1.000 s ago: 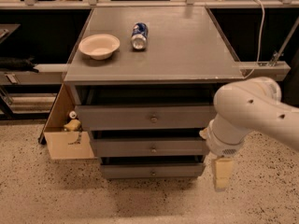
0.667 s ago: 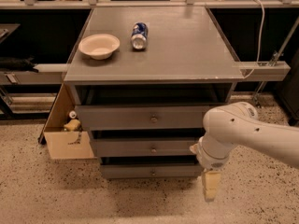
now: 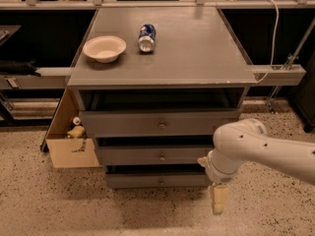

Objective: Open bottom drawer

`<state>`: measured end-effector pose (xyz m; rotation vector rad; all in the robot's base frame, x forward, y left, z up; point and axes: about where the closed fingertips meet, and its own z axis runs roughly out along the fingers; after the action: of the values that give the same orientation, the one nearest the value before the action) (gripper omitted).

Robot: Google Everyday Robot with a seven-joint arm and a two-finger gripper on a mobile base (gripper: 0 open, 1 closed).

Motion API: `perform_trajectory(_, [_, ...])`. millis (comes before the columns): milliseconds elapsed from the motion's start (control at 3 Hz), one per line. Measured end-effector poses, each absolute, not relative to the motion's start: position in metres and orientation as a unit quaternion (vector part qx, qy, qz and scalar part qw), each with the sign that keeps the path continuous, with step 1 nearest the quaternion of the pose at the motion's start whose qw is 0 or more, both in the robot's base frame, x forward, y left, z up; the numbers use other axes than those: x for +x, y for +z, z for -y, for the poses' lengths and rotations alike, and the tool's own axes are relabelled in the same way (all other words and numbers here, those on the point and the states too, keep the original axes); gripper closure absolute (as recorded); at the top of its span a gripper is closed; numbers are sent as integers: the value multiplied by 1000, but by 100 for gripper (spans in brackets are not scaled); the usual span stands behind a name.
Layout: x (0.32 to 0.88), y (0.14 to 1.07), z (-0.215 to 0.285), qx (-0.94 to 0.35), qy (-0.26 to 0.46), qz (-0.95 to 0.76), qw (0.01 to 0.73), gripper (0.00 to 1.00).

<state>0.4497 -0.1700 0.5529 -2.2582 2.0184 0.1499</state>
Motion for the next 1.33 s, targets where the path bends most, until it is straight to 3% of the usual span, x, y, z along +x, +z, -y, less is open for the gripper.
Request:
perform_trajectory(667, [474, 428, 156, -766, 90, -628, 107, 0])
perform_trajectory(1333, [460, 371, 122, -743, 190, -626, 144, 0])
